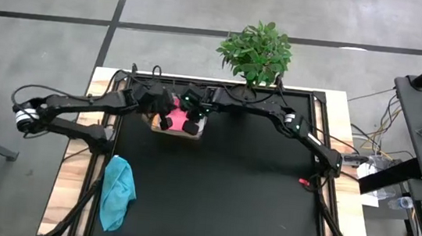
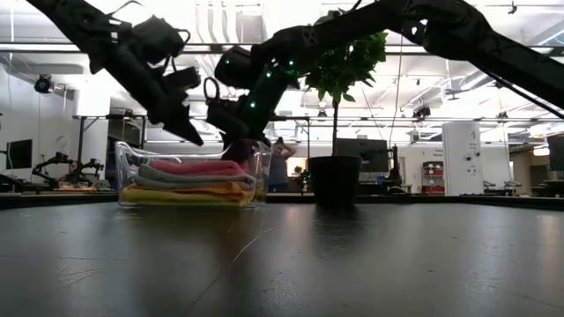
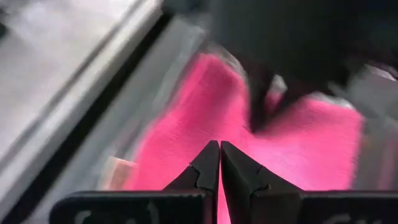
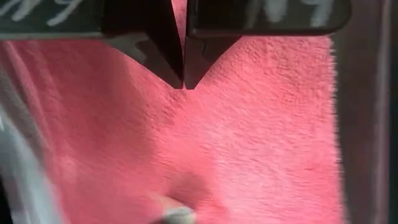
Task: Fold microfiber towels
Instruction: Put the pink towel into the transparent bin, then fold the blue towel
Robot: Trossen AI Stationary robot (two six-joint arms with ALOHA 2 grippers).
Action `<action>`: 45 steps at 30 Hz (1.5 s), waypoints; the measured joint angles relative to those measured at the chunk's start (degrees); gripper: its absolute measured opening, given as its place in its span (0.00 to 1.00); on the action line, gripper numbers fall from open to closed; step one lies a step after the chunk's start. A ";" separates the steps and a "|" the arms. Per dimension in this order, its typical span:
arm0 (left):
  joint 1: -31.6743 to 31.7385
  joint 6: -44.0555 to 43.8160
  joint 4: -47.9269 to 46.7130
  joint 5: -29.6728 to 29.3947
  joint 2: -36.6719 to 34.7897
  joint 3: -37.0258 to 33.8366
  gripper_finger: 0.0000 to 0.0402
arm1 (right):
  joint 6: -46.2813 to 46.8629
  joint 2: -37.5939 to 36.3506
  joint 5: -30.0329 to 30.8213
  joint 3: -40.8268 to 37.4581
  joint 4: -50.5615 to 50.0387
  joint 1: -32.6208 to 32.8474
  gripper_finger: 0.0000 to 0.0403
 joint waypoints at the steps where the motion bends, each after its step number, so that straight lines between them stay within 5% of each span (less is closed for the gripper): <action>1: -0.02 -0.19 0.06 1.02 0.16 -0.53 0.00 | 0.55 0.08 1.74 0.01 0.13 -0.03 0.02; 17: -0.02 -4.64 1.34 0.62 10.30 -3.15 0.00 | 2.88 0.74 5.14 1.73 -0.61 -0.35 0.02; 28: -0.01 -4.18 1.27 0.61 10.73 -3.15 0.00 | 2.53 -0.59 6.10 1.60 -3.16 -0.94 0.02; 36: -0.33 -3.81 1.04 0.86 2.42 -3.15 0.00 | 2.90 -4.66 6.91 2.45 -5.96 0.18 0.02; 45: -9.66 -19.45 0.90 1.22 -15.17 -3.10 0.00 | 2.10 -8.34 13.95 2.33 -14.52 9.38 0.02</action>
